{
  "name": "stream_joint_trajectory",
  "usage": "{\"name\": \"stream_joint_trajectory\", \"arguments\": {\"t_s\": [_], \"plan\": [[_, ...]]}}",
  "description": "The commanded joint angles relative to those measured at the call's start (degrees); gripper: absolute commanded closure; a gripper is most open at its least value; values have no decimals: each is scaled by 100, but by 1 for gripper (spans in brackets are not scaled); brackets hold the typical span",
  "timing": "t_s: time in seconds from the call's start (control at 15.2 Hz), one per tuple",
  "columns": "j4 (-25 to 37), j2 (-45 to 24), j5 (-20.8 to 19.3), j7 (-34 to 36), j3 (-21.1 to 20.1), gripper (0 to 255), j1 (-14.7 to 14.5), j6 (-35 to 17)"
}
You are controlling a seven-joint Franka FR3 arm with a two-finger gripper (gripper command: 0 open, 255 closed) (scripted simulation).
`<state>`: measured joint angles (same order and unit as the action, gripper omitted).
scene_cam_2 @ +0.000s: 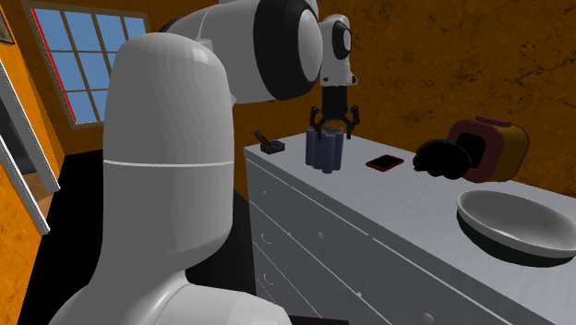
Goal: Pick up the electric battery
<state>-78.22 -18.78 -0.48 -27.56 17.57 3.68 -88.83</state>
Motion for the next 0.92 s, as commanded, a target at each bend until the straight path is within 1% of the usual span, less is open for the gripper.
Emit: {"name": "stream_joint_trajectory", "arguments": {"t_s": [0.0, 0.07, 0.66, 0.86], "plan": [[-27, -18, 5, -2, 0, 0, 4, -48], [-35, -17, 5, -5, 1, 255, 6, -56], [-27, -18, 5, -2, 0, 255, 4, -48], [267, -60, 16, -25, 5, 255, 24, 203]]}}
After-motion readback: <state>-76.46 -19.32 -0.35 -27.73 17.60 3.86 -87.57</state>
